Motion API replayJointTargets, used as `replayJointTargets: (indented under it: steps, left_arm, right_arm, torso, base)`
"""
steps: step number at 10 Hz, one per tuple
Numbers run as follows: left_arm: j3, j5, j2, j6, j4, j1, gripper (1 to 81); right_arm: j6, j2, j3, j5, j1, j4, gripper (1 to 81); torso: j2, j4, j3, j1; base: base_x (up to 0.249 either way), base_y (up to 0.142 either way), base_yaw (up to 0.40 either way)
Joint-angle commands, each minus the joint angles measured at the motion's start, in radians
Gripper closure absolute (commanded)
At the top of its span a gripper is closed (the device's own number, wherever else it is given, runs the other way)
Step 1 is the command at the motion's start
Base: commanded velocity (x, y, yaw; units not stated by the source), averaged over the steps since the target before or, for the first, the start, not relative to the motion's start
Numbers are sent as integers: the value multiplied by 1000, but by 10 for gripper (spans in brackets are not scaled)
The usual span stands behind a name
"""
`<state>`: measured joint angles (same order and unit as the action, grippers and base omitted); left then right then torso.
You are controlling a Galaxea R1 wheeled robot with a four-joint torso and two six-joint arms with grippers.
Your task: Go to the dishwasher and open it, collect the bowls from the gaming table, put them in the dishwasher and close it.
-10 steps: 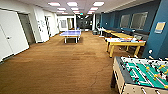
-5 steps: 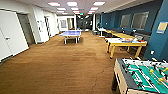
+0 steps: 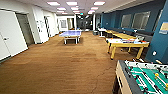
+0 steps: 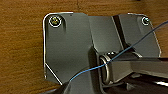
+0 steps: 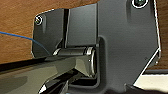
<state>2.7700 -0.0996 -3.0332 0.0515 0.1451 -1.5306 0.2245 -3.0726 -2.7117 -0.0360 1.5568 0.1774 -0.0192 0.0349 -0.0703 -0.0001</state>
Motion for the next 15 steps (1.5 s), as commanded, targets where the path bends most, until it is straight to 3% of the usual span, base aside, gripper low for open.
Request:
replayJointTargets:
  steps: [1,15]
  left_arm:
    - [3,50,3,-4,-7,42,10]
    - [3,50,2,-4,-6,42,10]
  right_arm:
    - [-5,-10,7,50,-40,8,10]
    - [-5,-10,6,48,-37,8,10]
  torso:
    - [0,0,0,0]
    - [-1,0,0,0]
  base:
    - [161,0,0]
    - [166,0,0]
